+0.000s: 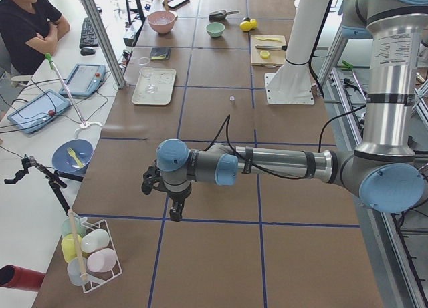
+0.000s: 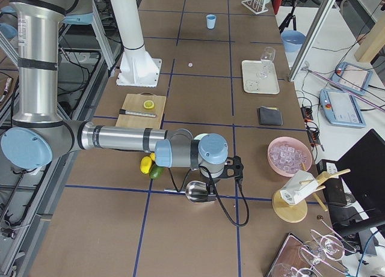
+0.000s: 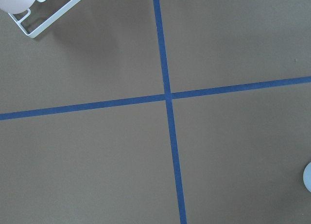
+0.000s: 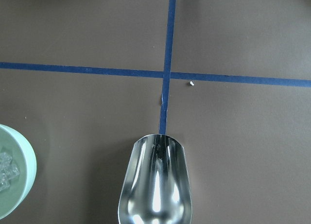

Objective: Pour ice into bowl

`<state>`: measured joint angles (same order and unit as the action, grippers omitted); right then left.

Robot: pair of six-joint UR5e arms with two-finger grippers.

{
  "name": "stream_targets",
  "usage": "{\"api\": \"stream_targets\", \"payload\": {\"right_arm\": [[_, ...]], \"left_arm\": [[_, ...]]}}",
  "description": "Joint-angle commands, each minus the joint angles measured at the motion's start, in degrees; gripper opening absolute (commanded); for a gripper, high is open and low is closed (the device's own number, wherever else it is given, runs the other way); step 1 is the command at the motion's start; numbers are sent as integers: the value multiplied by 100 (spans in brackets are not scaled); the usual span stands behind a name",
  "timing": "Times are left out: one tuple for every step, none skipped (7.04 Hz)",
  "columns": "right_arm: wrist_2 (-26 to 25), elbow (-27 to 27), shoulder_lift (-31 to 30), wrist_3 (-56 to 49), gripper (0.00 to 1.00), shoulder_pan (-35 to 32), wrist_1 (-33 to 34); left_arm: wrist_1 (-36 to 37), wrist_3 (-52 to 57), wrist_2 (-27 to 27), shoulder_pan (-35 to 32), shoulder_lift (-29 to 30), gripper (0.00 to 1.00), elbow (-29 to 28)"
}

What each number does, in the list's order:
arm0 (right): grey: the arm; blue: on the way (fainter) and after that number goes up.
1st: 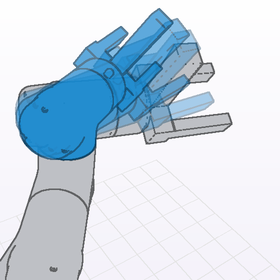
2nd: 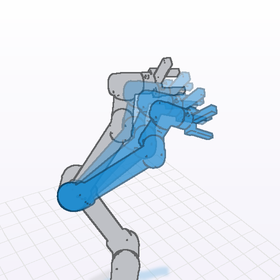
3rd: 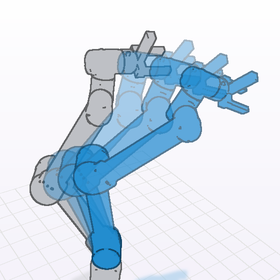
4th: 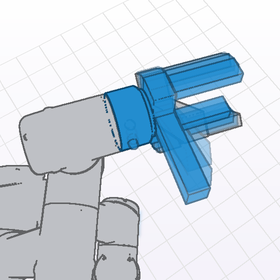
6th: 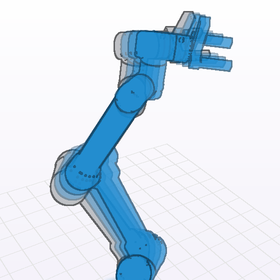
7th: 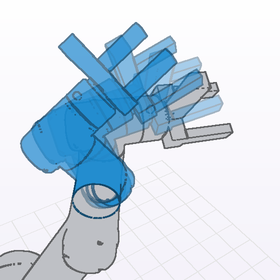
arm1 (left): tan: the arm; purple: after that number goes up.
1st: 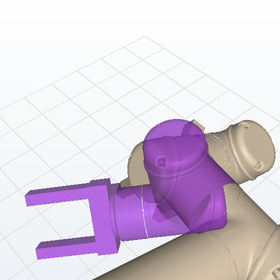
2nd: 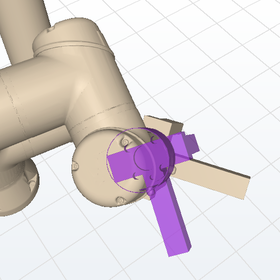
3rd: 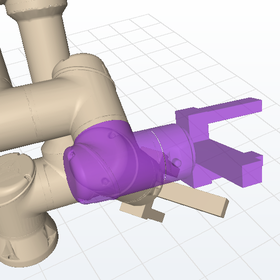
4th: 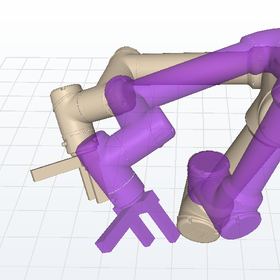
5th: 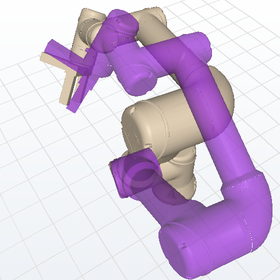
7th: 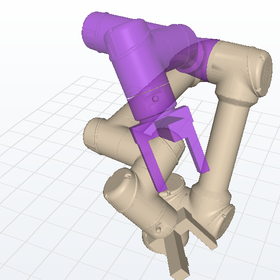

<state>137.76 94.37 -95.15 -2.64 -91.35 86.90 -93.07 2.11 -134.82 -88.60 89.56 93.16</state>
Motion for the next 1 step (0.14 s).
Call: {"api": "stream_targets", "payload": {"right_arm": [[5,3,-3,0,100,-6,-6]], "left_arm": [[0,0,0,0,0,100,0]]}}
